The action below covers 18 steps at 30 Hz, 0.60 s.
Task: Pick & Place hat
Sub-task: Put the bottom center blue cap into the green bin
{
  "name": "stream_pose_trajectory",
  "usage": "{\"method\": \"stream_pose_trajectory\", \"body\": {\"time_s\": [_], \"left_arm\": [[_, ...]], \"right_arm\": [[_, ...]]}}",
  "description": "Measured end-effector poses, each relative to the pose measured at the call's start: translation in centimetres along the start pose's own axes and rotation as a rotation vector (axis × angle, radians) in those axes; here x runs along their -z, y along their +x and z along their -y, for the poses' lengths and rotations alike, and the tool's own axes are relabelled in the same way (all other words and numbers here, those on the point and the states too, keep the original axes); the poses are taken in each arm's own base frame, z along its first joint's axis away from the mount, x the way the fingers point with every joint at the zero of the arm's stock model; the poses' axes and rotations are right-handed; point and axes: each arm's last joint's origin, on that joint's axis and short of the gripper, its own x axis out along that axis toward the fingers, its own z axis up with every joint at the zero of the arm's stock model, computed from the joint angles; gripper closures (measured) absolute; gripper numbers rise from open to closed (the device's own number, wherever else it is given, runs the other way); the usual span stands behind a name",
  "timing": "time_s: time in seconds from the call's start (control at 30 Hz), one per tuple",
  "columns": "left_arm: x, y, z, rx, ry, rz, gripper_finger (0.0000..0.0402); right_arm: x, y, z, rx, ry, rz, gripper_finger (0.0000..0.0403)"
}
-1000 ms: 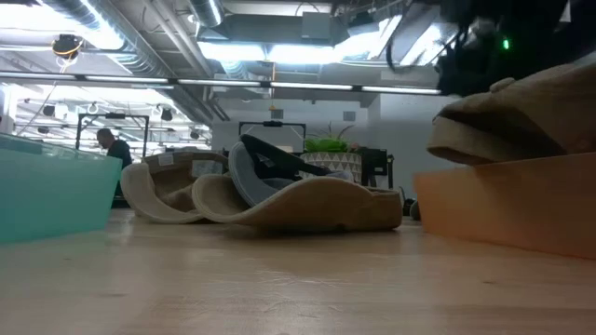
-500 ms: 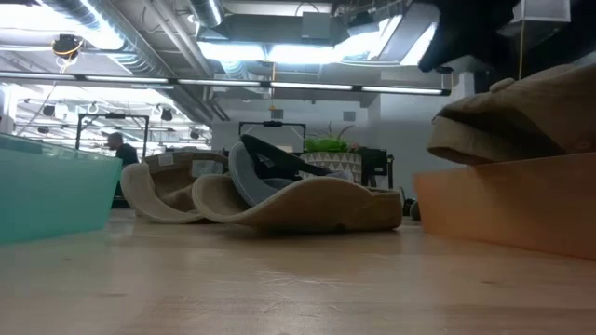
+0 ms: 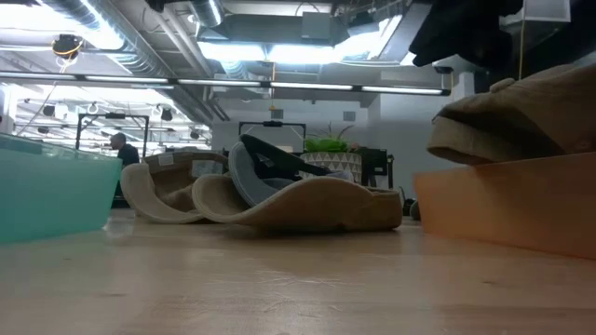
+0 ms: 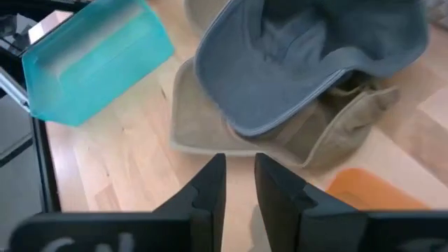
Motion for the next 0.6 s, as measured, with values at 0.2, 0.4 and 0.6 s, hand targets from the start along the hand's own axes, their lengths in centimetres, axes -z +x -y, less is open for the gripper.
{"method": "stream_pose_trajectory", "body": {"time_s": [0.2, 0.4, 0.6], "left_arm": [[-0.3, 2.1, -0.2, 0.056, 0.047, -0.128, 0.0242], [1.1, 4.2, -0.5, 0.061, 0.174, -0.232, 0.0240], [1.9, 5.4, -0.7, 0.037, 0.317, -0.280, 0.0244]], "right_arm": [[1.4, 1.1, -1.0, -0.004, -0.018, -0.027, 0.0322], [2.8, 2.7, -1.7, 0.019, -0.039, -0.057, 0.0322], [3.6, 4.1, -1.9, 0.050, -0.072, -0.068, 0.0322]]}}
